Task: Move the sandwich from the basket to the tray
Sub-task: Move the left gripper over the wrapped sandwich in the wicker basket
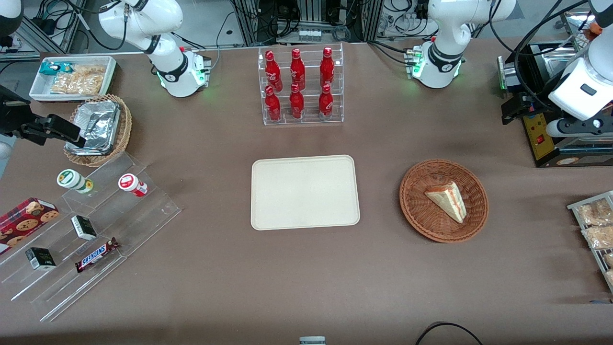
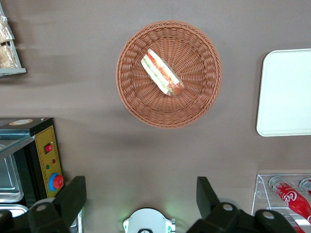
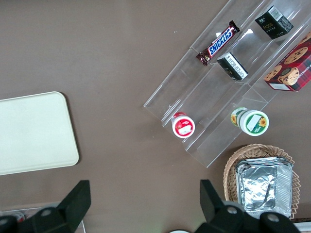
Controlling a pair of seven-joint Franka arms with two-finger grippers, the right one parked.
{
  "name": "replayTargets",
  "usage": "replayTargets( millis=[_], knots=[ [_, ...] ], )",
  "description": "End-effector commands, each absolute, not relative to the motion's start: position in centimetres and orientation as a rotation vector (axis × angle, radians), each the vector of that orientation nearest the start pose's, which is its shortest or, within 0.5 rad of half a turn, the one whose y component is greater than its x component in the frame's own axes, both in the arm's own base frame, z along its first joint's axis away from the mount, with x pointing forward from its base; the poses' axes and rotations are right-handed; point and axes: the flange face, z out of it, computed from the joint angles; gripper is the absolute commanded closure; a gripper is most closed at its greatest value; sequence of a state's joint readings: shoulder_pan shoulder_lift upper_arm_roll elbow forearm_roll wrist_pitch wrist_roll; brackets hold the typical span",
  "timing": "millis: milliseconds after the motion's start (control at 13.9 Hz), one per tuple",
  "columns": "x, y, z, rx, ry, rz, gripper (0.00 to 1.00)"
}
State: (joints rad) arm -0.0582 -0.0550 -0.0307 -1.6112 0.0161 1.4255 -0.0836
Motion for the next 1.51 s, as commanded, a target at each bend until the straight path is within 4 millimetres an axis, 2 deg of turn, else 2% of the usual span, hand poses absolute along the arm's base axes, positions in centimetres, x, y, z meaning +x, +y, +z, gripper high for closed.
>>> replayTargets(
  millis=[0, 216, 504, 935, 1151, 1295, 1439],
  knots=[
    [52.6, -4.8, 62.0, -3.113, 0.004, 0.203, 0.00],
    [53.7, -4.8, 58.8, -3.100, 0.004, 0.285, 0.00],
    [55.1, -4.9, 53.3, -3.094, 0.006, 0.328, 0.00],
    [54.4, -4.9, 44.1, -3.103, 0.014, 0.243, 0.00],
    [53.2, -4.8, 38.9, -3.114, 0.015, 0.143, 0.00],
    [52.3, -4.7, 36.8, -3.122, -0.007, 0.062, 0.00],
    [52.2, -4.8, 35.6, -3.122, -0.144, 0.021, 0.00]
  ],
)
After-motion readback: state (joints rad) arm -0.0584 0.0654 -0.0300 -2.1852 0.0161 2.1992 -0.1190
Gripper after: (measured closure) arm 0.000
